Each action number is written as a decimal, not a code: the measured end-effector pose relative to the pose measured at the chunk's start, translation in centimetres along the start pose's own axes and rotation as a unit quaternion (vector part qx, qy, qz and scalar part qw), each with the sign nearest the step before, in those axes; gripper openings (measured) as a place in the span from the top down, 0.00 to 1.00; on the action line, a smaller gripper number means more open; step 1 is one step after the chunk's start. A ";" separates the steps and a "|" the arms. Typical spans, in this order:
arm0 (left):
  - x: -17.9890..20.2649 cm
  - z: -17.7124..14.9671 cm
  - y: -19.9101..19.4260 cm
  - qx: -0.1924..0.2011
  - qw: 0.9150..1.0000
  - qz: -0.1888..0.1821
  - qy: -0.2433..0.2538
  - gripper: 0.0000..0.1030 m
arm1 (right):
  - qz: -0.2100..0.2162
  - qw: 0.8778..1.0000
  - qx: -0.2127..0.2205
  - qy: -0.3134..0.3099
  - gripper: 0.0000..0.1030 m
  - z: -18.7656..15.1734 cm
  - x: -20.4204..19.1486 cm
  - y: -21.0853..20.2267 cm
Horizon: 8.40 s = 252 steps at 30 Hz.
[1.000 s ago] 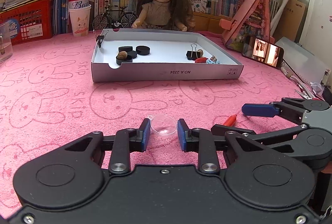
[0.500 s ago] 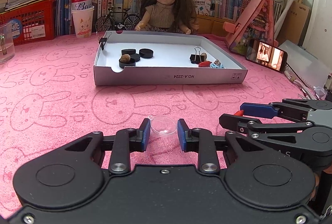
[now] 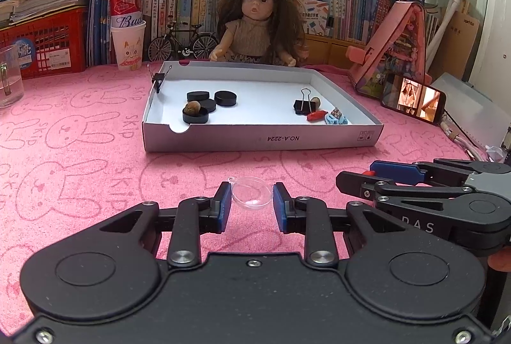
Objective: Organize rigid objects
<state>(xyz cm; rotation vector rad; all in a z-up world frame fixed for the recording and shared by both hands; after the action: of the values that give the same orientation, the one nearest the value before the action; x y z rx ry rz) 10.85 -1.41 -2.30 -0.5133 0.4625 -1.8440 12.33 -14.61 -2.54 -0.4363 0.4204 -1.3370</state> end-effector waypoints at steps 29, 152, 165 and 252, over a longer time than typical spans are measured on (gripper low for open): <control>-0.8 4.6 2.4 0.030 0.999 0.020 -0.007 0.74 | -0.031 0.998 0.030 0.049 0.51 3.4 3.3 1.3; -6.3 13.2 12.5 0.000 0.998 0.056 -0.040 0.27 | -0.040 0.994 -0.001 0.099 0.16 11.0 7.2 11.1; -5.0 10.5 9.0 -0.004 0.998 0.055 -0.034 0.27 | -0.054 0.994 -0.001 0.095 0.14 8.6 6.9 8.1; -5.2 1.5 6.4 -0.045 0.988 0.147 -0.032 0.01 | -0.105 0.991 -0.074 0.042 0.00 0.7 4.2 5.4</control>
<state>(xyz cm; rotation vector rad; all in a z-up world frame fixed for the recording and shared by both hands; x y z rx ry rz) 18.23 1.46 -5.18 -0.5336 0.5499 -1.5243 17.95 -17.76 -4.98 -0.5615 0.5576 -1.5386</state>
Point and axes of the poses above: each gripper's, at about its wrist camera, not at the fingertips, and y roughly the way its jaws point, x to its right, z to its top, the point moved 7 cm from there along y, roughly the way its jaws point
